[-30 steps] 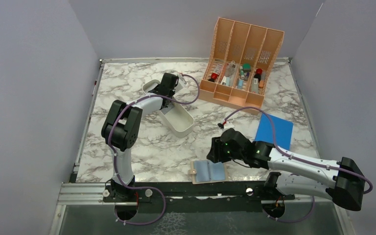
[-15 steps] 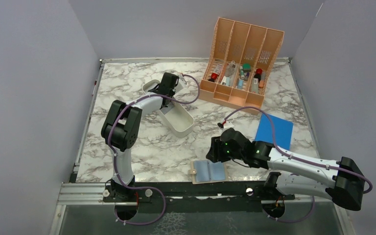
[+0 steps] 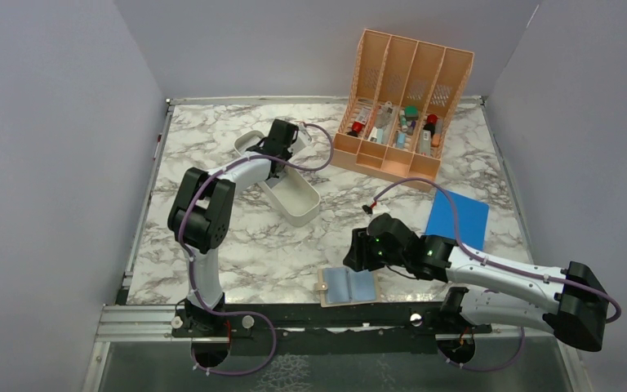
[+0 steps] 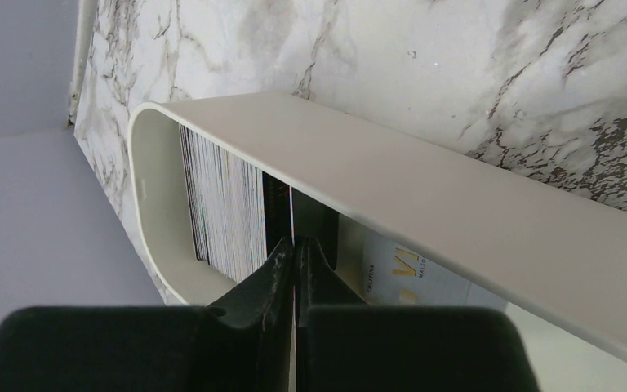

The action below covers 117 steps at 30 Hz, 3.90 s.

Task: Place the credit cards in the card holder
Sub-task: Pick up the credit card from the storage box, then insert the credit card into the card holder.

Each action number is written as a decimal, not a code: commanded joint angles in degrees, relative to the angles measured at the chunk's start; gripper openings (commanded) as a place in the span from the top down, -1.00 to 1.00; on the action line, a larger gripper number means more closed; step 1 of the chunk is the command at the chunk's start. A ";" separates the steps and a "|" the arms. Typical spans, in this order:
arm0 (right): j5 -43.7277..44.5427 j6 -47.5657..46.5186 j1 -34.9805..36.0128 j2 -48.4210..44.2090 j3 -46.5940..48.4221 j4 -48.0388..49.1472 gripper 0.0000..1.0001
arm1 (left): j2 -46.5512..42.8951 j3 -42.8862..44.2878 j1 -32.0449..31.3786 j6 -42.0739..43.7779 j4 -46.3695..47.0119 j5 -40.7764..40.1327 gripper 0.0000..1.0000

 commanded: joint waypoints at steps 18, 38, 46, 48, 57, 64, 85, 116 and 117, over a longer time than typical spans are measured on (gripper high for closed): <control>-1.30 1.46 0.18 -1.47 1.05 -0.47 0.01 | -11.32 8.61 -0.26 -17.18 -12.64 6.94 1.00; -0.97 11.61 0.19 -3.79 -1.09 -8.94 0.02 | -45.44 -18.09 -0.56 -66.55 -2.13 41.98 1.00; -1.92 10.22 0.18 -2.72 -1.90 -9.24 0.06 | -61.28 -39.56 -7.98 -84.58 6.43 42.09 1.00; -0.56 10.13 0.18 -2.04 -1.92 -10.16 0.06 | -63.76 -42.73 -12.49 -87.90 7.19 38.91 1.00; 5.15 11.35 0.17 3.51 -2.24 -13.51 0.18 | -67.65 -53.55 -29.11 -101.03 15.71 25.99 1.00; 5.36 11.83 0.08 6.16 -3.18 -12.20 0.22 | -59.96 -57.73 -38.96 -105.41 25.39 19.39 1.00; -1.39 13.04 -3.35 3.72 -9.01 -6.02 0.26 | -39.72 -57.97 -48.17 -109.28 33.29 10.87 1.00; -5.54 13.65 -3.36 4.21 -11.89 -1.31 0.27 | -34.99 -57.81 -49.22 -115.13 36.18 9.60 1.00; -5.63 13.65 -3.35 4.38 -11.83 -1.11 0.27 | -34.93 -57.63 -49.22 -115.19 36.22 9.34 1.00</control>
